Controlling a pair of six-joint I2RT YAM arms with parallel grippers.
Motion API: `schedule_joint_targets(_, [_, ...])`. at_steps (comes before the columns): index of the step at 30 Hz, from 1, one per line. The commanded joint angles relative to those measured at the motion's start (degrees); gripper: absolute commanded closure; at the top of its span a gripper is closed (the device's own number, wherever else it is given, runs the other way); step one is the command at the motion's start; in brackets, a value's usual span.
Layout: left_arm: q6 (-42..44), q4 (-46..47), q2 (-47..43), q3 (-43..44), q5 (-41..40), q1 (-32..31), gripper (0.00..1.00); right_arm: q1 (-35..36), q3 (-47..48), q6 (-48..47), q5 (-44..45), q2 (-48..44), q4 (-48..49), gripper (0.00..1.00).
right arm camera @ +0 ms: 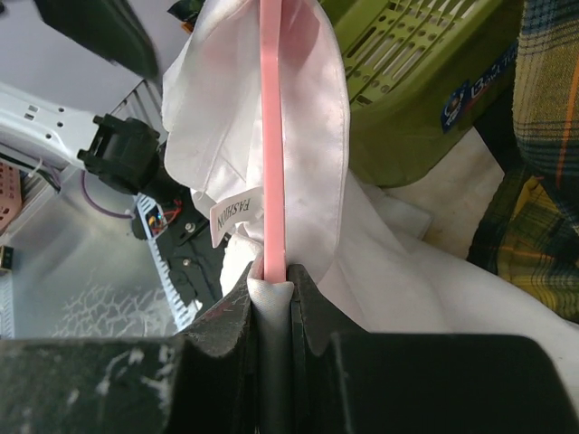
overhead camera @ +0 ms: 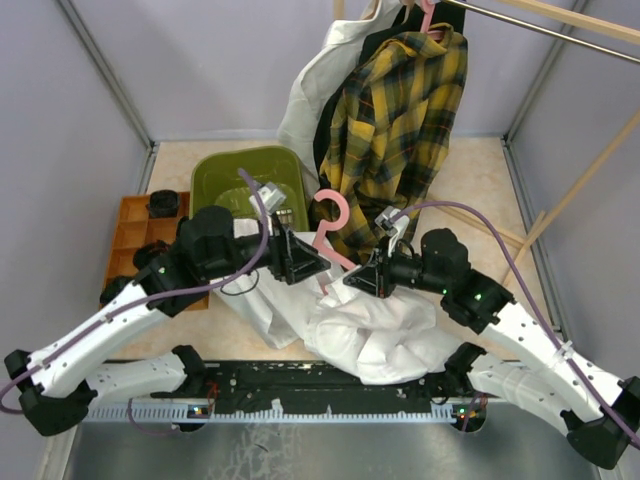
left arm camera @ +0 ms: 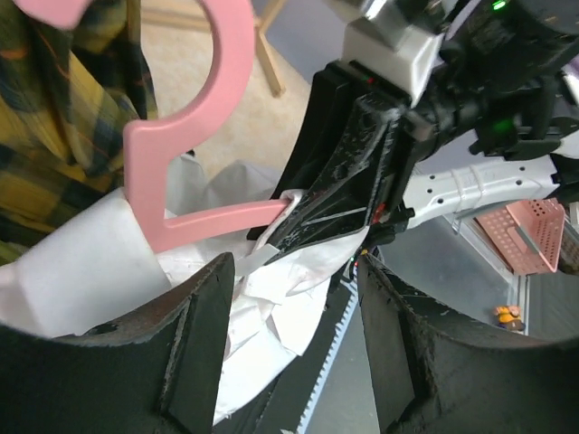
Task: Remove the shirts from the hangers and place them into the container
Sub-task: Remove the shirt from the hanger.
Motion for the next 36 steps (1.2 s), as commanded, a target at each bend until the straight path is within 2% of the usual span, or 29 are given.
schedule_joint_targets(1, [-4.85,3.04,3.58,-1.35,-3.89,-2.43,0.37,0.37,3.74,1.02,-1.09,-1.71,3.99,1.0])
schedule_joint_targets(8, [-9.49,-8.48,2.93,-1.36,-25.46,-2.68,0.36,0.42,4.68,0.84,-1.64,-3.38,1.57,1.0])
schedule_joint_targets(12, [-8.84,-7.31,-1.45,-3.09,-30.3,-2.68,0.33,0.36,4.25,1.37,-3.71,-4.63,1.6,1.0])
schedule_joint_targets(15, [-7.44,-2.8,-2.42,-4.51,-27.79,-2.68,0.33,0.35,4.31,1.53,-5.56,-4.19,1.18,1.0])
schedule_joint_targets(25, [-3.72,5.59,2.14,-4.17,-10.37,-2.68,0.34,0.43,4.53,1.0,-10.37,-1.82,-0.6,1.0])
schedule_joint_targets(33, [-2.76,4.85,4.03,-2.37,-10.82,-2.77,0.35,0.87,4.3,0.71,-12.07,-1.04,-0.14,1.0])
schedule_joint_targets(36, [-3.35,3.96,3.44,-0.68,-10.73,-2.79,0.35,0.97,4.73,0.48,-6.9,-0.92,-2.09,1.0])
